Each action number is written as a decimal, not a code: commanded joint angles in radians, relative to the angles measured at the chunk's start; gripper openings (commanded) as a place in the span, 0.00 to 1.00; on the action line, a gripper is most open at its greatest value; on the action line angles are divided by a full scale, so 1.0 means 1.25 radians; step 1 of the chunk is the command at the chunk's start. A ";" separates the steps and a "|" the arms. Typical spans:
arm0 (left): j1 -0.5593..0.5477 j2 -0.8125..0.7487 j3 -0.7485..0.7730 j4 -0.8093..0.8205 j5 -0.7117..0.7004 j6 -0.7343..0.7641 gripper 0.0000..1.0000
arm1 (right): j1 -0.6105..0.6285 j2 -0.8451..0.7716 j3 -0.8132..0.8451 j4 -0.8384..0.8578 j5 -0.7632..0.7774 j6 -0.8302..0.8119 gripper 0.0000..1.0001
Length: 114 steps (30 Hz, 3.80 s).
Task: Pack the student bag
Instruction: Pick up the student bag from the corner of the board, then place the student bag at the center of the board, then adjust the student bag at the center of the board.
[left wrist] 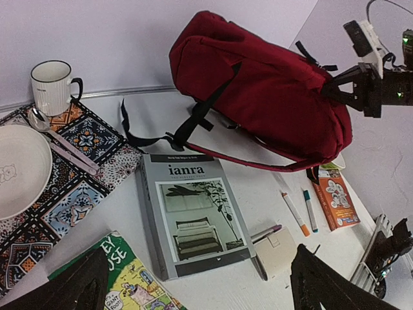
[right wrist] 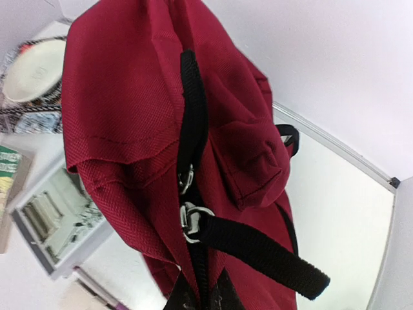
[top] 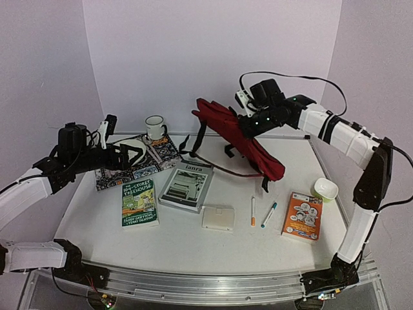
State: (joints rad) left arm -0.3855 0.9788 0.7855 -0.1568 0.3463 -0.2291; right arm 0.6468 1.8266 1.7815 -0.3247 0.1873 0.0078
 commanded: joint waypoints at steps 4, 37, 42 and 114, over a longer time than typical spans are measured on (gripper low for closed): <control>-0.009 0.033 0.055 0.037 0.069 -0.039 0.99 | 0.007 -0.117 0.046 0.013 -0.136 0.094 0.00; -0.011 0.001 0.020 0.059 0.094 -0.062 0.99 | 0.005 -0.293 -0.097 0.348 -0.606 0.487 0.00; -0.011 0.017 0.013 0.059 0.118 -0.065 0.99 | -0.034 -0.275 -0.182 0.349 -0.583 0.495 0.00; -0.083 0.291 0.045 0.057 0.141 -0.090 0.97 | 0.197 0.073 -0.416 0.147 0.268 -0.126 0.95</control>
State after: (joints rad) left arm -0.4719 1.3197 0.8055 -0.1211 0.5401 -0.3458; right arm 0.8870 1.8822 1.2545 -0.1360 0.3900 -0.0809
